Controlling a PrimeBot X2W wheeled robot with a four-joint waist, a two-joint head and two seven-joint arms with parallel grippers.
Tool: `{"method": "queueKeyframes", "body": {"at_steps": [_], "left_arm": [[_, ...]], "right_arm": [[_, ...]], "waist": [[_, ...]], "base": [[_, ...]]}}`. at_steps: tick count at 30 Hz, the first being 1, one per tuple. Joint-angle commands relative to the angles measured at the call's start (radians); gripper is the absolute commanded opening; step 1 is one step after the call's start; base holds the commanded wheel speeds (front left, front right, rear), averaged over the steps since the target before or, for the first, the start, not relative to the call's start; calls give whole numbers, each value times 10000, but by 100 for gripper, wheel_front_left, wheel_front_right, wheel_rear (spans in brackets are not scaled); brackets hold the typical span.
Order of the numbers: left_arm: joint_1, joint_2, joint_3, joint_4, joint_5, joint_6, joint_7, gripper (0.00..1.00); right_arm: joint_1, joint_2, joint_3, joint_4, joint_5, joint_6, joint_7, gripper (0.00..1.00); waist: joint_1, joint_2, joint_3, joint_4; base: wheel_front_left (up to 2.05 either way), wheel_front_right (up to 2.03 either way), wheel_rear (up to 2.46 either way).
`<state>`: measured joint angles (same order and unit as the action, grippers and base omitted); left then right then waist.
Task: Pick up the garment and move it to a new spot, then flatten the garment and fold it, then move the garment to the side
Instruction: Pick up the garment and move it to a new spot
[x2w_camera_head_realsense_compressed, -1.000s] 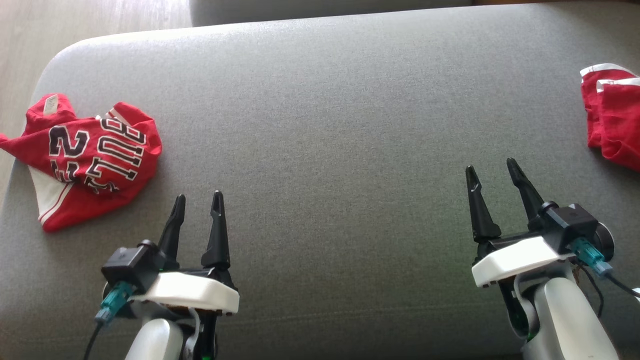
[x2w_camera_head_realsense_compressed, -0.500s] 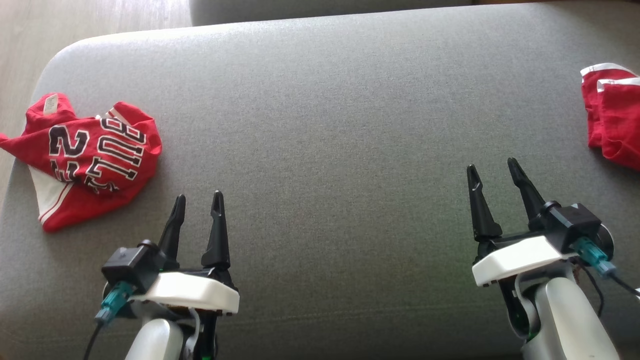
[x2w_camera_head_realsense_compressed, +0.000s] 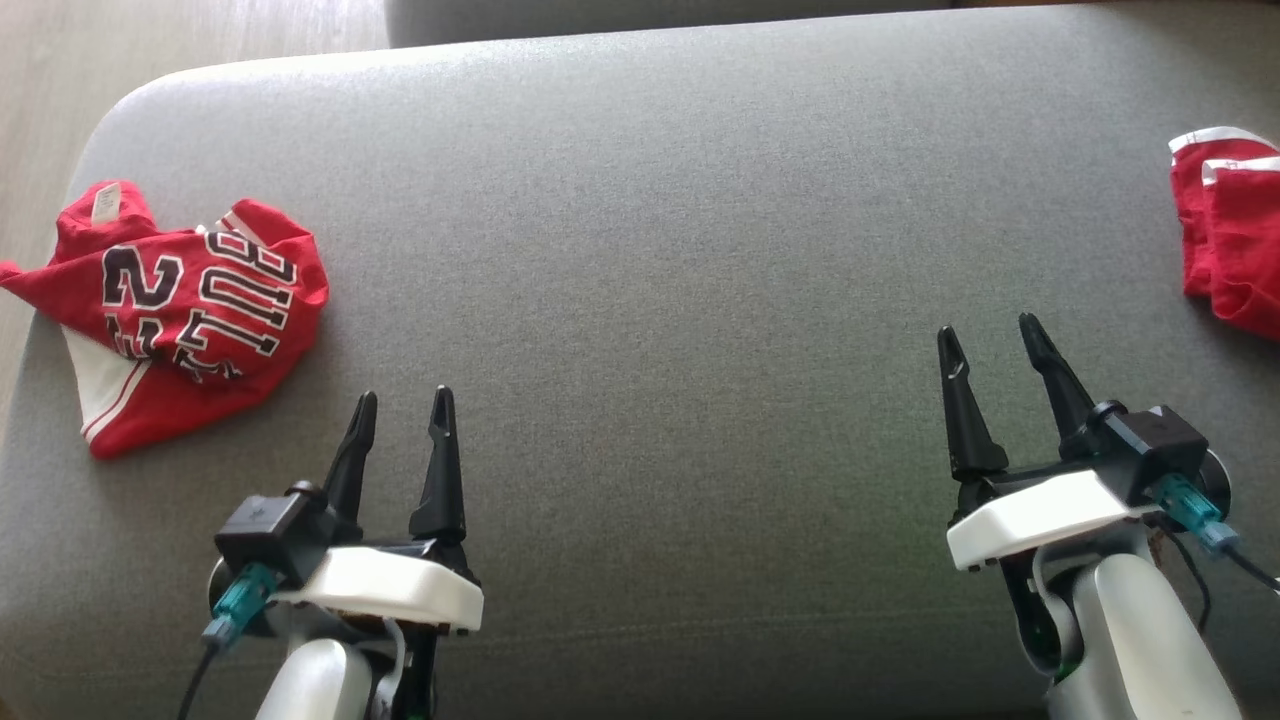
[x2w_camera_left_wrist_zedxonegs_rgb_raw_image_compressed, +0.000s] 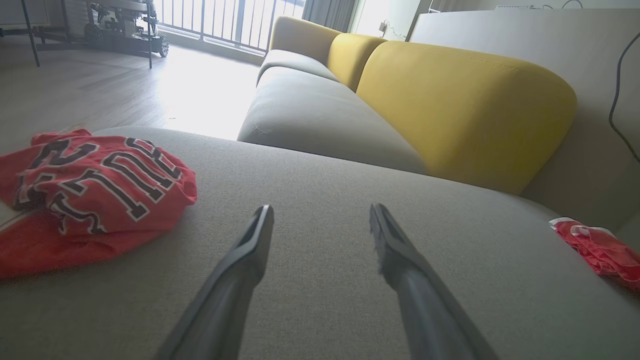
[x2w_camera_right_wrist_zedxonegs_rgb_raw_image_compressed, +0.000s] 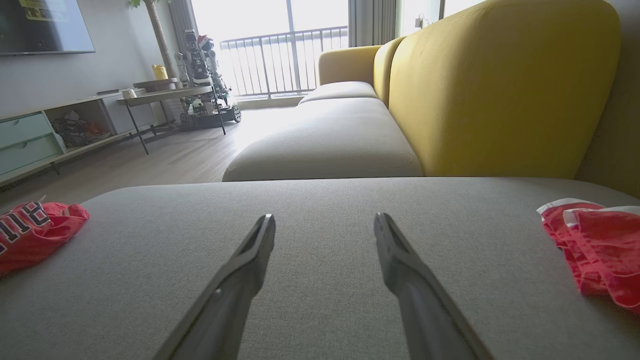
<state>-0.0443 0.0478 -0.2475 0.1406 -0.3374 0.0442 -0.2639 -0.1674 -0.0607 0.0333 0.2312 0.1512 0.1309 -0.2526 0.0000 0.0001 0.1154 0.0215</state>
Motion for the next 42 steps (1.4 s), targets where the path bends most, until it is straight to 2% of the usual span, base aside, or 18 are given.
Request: {"method": "queueKeyframes", "body": {"at_steps": [1, 13, 32, 42], "left_arm": [[-336, 24, 270, -270, 53, 27, 22, 100], [-329, 24, 425, -379, 660, 122, 22, 100], [139, 24, 722, -718, 678, 137, 22, 100], [437, 24, 695, -793, 652, 159, 22, 100]], "right_arm": [[-51, 104, 159, -394, 45, -2, -91, 100], [15, 104, 154, -570, 83, -2, -91, 100], [275, 105, 1067, -474, 229, -2, -91, 100], [456, 105, 1283, -398, 363, -2, -91, 100]], "waist": [[0, -1, -12, 22], [0, -1, -106, 643], [0, -1, -400, 3810], [0, -1, -576, 4619]], "base": [[0, 0, 0], [0, 0, 0], [0, 0, 0], [0, 0, 0]]}}
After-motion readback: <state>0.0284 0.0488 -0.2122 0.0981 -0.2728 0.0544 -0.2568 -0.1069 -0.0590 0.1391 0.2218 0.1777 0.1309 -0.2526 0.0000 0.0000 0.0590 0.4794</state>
